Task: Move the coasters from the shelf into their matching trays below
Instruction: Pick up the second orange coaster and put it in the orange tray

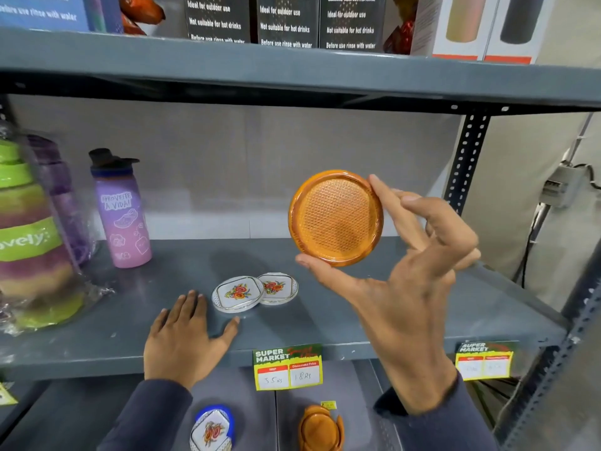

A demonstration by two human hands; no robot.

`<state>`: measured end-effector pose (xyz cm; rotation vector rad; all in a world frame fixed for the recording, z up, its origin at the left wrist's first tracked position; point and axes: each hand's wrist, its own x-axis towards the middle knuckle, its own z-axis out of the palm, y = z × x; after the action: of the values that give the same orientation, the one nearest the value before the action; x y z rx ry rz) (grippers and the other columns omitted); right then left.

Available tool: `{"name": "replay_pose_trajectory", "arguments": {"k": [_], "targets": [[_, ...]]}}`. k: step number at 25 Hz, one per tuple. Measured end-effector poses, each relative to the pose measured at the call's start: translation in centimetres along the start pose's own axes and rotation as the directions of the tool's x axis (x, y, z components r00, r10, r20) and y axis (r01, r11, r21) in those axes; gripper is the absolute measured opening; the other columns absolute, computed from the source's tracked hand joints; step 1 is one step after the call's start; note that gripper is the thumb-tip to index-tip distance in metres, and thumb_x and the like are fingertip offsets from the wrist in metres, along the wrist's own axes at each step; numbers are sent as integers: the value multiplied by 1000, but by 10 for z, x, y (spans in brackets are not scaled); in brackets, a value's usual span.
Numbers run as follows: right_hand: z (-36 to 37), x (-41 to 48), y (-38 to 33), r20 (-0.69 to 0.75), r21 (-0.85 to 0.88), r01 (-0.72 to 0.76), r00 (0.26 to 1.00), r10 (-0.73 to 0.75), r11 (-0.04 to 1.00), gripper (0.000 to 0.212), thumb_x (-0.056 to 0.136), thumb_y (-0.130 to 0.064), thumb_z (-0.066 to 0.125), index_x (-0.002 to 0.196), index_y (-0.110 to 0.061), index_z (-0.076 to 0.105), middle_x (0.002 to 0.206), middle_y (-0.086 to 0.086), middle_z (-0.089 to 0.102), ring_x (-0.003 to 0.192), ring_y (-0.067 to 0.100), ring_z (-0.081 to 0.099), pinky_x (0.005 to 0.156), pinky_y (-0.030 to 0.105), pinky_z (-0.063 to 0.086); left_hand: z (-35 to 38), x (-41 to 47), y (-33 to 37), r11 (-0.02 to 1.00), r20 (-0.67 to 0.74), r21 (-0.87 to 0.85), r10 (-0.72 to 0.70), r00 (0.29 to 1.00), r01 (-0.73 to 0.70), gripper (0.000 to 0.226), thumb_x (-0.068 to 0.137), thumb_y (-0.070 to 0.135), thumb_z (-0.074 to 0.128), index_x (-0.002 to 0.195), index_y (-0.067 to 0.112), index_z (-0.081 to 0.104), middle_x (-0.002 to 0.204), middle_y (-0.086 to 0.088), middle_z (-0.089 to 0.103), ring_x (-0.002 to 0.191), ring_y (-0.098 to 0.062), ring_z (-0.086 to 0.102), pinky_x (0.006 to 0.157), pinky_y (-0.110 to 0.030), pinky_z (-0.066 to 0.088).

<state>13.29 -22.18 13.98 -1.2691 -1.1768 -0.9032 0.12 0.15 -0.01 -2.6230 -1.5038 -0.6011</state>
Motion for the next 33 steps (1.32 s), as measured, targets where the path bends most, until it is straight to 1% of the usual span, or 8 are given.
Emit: {"name": "replay_pose_trajectory", "arguments": {"k": [3,5,8,11,17,24,30,33], "targets": [[-6,-12,2,119,-22,-116,986,118,993,93,61,-63,87,127,-30,30,141,-39,31,129,-11,51,106,29,26,-4,0,2,1000,26,-1,-2,1000,2,111,66,82,6,149,16,38,161,-1,33,150,-16,26,122,-38,19],[-13,-28,1,219,-30,-197,955,199,980,95,58,-70,81,128,-28,33,138,-35,40,122,-21,48,100,23,24,-5,-1,3,1000,39,-7,-11,999,11,105,70,81,16,148,15,40,161,-3,34,150,-17,27,123,-39,20],[-24,-63,-2,381,-90,-286,875,298,954,95,56,-77,73,129,-27,37,134,-50,27,118,-4,57,92,26,28,-1,-3,1,1000,61,-8,8,998,-8,95,80,77,28,147,12,41,160,-6,35,149,-21,29,122,-41,21],[-33,-112,1,476,-178,-311,803,359,934,94,56,-79,66,126,-18,55,133,-50,22,114,4,53,87,28,27,4,-5,-1,1000,57,-24,13,998,-12,93,82,75,32,147,9,41,159,-9,35,149,-23,29,122,-43,21],[-28,-221,41,606,-355,-506,516,606,786,96,48,-80,75,114,-15,48,119,-8,66,113,27,67,84,40,31,5,0,0,999,15,-35,23,1000,-23,93,78,75,30,142,9,45,158,-8,38,147,-24,32,120,-44,22],[24,-318,130,561,-593,-590,185,807,548,94,59,-61,91,126,-21,38,129,2,64,127,32,54,98,43,34,7,2,-1,999,-19,-38,31,999,-32,89,80,74,33,140,10,48,156,-9,41,146,-26,35,119,-47,26],[61,-357,164,547,-671,-556,76,834,491,93,62,-54,90,128,-28,30,126,12,64,134,33,47,92,40,25,6,4,-2,999,-30,-30,29,999,-30,88,80,73,32,139,10,50,155,-8,42,145,-26,36,118,-47,28],[64,-367,168,541,-690,-546,46,840,475,96,62,-53,91,131,-31,27,128,12,65,137,32,44,101,46,27,7,4,-1,999,-27,-31,24,999,-24,88,80,73,32,140,11,49,156,-8,42,145,-27,36,118,-47,27]]}}
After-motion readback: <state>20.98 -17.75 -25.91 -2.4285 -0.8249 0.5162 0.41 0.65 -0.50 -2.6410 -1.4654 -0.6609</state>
